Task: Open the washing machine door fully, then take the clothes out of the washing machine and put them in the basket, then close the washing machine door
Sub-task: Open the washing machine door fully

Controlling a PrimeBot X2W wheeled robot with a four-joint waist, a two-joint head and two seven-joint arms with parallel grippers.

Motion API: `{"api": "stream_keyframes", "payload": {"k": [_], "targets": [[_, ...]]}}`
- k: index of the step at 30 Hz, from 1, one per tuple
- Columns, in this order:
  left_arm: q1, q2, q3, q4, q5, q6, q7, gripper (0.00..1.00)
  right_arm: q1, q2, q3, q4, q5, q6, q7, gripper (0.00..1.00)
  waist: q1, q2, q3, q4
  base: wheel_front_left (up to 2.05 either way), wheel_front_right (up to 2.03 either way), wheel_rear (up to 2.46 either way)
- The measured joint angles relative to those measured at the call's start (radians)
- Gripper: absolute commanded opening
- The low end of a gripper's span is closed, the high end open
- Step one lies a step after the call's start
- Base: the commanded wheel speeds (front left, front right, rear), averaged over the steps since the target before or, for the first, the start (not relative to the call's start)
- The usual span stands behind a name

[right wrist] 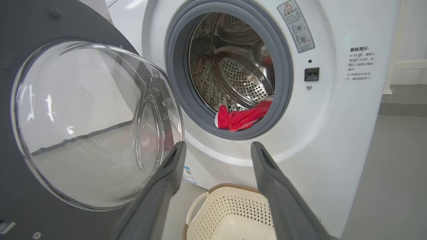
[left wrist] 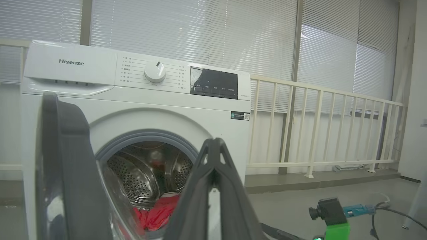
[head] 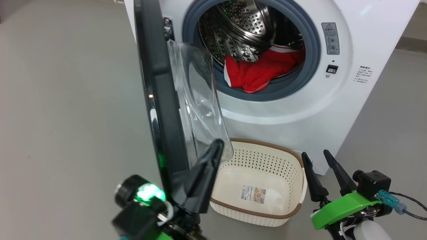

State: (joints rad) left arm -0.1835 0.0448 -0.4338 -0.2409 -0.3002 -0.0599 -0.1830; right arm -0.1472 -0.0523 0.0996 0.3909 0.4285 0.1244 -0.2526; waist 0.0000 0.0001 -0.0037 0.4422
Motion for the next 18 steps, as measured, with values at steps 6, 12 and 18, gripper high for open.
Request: {"api": "stream_keyframes", "payload": {"k": [6,12,18], "targets": [[0.028,0.002,-0.056,0.087,-0.037,0.004,0.075,0.0,0.0,0.0,0.004,0.001,0.0,0.0,0.0,1.0,0.0,0.0,0.012,-0.004,0.0,0.0,0.0],[0.044,0.004,-0.064,0.188,-0.053,0.059,0.14,0.0,-0.001,0.0,0.007,0.002,0.002,0.0,0.0,1.0,0.0,0.0,0.02,-0.006,0.0,0.0,0.0],[0.043,0.006,-0.042,0.225,-0.032,0.128,0.134,0.0,-0.001,0.0,0.007,0.002,0.005,0.0,0.0,1.0,0.0,0.0,0.029,-0.007,0.0,0.0,0.0]]}}
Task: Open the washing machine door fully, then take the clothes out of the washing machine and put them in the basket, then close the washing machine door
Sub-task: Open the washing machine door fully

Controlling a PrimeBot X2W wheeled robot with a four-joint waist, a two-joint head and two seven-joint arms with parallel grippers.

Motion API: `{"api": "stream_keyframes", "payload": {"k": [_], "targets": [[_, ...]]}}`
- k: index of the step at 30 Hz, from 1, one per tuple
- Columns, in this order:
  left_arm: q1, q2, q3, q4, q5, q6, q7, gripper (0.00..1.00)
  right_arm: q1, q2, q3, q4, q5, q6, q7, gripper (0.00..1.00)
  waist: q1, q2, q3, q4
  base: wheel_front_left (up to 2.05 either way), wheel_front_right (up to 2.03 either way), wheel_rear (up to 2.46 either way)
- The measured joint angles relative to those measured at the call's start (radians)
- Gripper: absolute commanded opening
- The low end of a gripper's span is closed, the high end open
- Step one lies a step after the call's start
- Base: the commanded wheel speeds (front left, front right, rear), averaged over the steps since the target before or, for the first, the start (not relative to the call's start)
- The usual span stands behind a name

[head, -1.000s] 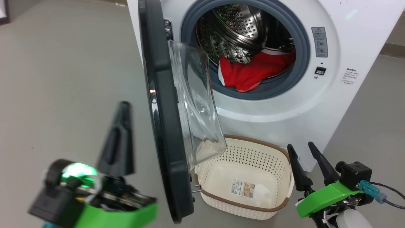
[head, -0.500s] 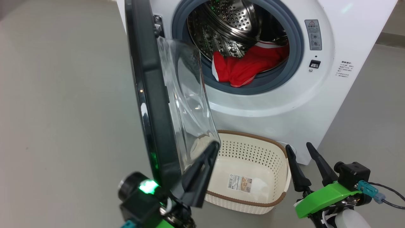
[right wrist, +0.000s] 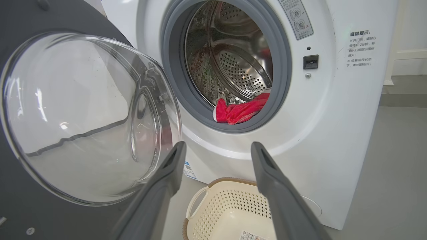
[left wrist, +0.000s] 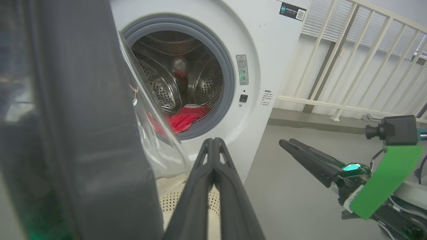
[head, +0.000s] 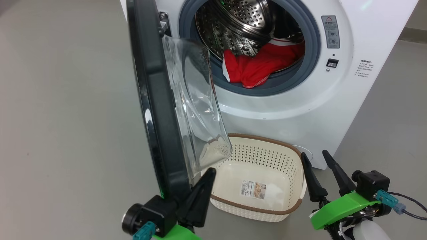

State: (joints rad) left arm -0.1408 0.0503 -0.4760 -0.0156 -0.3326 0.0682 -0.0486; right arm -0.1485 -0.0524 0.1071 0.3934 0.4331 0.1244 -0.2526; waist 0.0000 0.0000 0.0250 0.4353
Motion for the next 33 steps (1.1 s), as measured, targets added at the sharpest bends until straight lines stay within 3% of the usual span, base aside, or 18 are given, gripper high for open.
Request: {"api": "stream_keyframes", "payload": {"k": [17,33], "targets": [[0.0,0.013,0.066,0.012,0.034,0.125,0.013,0.0,0.0,0.0,-0.007,-0.003,0.002,0.0,0.0,1.0,0.0,0.0,0.012,0.059,0.0,0.0,0.0],[0.044,0.1,0.3,0.047,-0.021,0.205,-0.1,0.0,0.0,0.0,-0.002,-0.003,-0.002,0.0,0.0,1.0,0.0,0.0,0.025,0.072,0.0,0.0,0.0]]}}
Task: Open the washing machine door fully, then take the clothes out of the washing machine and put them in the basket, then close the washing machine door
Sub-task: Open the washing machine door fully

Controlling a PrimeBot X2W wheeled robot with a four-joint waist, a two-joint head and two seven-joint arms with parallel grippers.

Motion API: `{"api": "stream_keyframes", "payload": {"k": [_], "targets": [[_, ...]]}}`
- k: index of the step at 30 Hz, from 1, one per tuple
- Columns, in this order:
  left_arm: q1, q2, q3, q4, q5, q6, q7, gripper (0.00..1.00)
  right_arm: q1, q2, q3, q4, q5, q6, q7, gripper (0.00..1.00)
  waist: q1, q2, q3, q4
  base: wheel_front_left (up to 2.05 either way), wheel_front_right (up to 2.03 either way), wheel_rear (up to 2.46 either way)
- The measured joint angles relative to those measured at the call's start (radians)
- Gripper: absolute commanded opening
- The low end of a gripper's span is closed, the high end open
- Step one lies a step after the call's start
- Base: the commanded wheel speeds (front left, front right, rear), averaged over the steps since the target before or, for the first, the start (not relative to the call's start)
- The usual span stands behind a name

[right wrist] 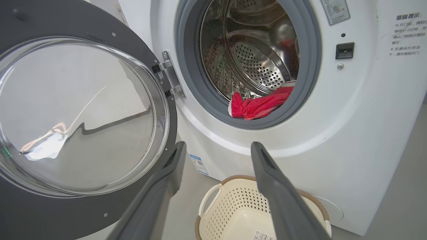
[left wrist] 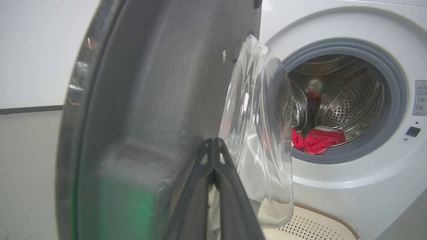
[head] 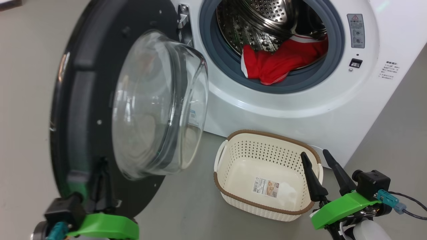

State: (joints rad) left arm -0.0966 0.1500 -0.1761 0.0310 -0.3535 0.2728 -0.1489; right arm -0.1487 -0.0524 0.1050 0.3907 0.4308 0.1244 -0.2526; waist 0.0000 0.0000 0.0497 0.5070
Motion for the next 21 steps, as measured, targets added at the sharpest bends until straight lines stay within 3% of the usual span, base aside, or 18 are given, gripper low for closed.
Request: {"api": "stream_keyframes", "payload": {"k": [14,21], "targets": [[-0.001,0.023,0.156,0.065,-0.105,0.008,-0.074,0.0,0.0,0.0,0.0,-0.006,-0.05,0.0,0.0,1.0,0.0,0.0,0.034,-0.041,0.0,0.0,0.0],[-0.007,0.029,0.235,0.137,-0.142,-0.017,-0.095,0.0,-0.001,-0.001,-0.002,-0.008,-0.065,0.0,0.0,1.0,0.0,0.0,0.058,-0.055,0.0,0.0,0.0]]}}
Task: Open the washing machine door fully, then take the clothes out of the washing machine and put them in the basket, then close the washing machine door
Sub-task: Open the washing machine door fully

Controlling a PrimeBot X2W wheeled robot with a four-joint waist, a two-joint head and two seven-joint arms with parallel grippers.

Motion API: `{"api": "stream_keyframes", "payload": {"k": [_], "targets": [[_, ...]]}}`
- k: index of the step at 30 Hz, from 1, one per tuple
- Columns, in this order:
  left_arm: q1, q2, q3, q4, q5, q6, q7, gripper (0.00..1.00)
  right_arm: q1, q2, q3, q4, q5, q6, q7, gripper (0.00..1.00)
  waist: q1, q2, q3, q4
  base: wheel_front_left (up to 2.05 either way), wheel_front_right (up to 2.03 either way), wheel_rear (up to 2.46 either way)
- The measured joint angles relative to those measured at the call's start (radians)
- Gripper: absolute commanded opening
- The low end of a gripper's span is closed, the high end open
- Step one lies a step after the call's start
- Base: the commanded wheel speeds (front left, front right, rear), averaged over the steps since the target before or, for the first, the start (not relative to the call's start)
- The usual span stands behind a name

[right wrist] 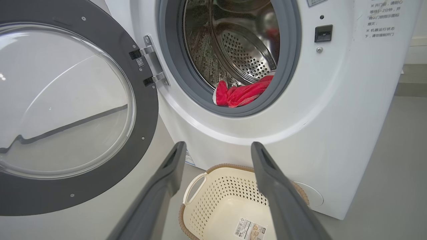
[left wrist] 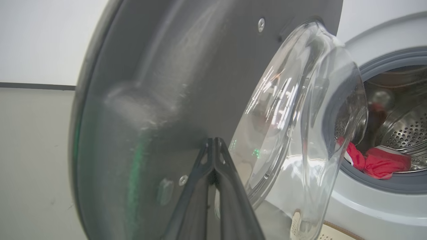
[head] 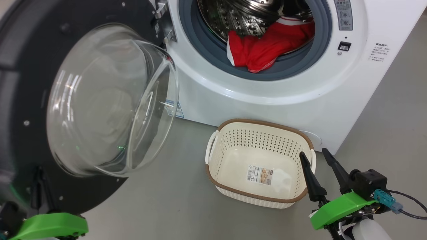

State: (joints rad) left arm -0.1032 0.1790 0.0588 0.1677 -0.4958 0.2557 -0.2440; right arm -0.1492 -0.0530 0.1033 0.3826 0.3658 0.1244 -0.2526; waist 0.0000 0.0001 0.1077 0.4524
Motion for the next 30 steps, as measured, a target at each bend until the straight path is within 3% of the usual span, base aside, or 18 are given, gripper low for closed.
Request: {"api": "stream_keyframes", "payload": {"k": [13,30], "targets": [[-0.13,0.023,0.097,0.152,-0.012,-0.047,-0.006,0.0,-0.029,-0.001,0.001,0.001,-0.047,0.0,0.0,1.0,0.0,0.0,0.048,0.001,0.0,0.0,0.0],[-0.262,0.017,0.214,0.31,0.09,-0.109,-0.01,0.0,-0.05,-0.013,0.007,0.007,-0.059,0.0,0.0,1.0,0.0,0.0,0.096,-0.011,0.0,0.0,0.0]]}}
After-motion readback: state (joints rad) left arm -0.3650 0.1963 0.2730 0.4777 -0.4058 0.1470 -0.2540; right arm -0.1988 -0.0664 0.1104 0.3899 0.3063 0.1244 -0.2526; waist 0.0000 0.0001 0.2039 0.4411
